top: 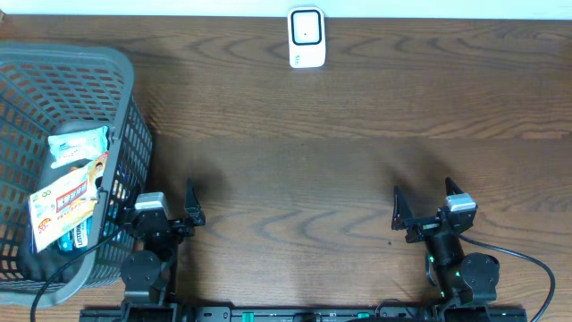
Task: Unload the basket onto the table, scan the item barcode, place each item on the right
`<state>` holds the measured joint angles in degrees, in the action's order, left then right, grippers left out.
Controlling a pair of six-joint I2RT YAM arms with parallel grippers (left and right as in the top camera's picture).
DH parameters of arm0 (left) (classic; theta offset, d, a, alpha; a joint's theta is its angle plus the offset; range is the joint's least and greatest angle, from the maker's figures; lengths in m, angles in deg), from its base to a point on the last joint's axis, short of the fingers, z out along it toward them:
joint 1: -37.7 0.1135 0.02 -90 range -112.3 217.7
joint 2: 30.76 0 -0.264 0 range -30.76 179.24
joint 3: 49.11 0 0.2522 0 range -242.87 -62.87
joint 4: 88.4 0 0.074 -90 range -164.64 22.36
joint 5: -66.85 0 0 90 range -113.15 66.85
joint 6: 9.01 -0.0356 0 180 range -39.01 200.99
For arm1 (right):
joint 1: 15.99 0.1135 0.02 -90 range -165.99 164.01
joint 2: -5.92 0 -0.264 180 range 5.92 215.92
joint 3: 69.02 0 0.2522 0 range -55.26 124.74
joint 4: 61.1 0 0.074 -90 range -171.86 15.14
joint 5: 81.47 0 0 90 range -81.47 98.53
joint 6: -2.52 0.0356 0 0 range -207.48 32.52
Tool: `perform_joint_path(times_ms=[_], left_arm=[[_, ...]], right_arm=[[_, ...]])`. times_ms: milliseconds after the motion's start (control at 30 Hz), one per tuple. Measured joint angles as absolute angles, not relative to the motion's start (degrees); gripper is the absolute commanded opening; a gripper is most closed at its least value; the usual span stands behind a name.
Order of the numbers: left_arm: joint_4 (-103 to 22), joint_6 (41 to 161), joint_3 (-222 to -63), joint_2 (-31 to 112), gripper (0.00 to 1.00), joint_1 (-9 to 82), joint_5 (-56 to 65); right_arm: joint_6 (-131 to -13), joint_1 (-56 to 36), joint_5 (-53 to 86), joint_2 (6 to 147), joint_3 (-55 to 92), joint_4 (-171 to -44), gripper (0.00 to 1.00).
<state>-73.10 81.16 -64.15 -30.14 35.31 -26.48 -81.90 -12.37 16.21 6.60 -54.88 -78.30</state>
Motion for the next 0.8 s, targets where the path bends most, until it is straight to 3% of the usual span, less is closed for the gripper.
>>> perform_joint_path(times_ms=[800], left_arm=[[-72.7, 81.2, -64.3, -30.1, 0.98, 35.3, -26.1]], right_arm=[[-81.9, -12.4, 16.2, 6.6, -54.9, -78.3, 0.99]])
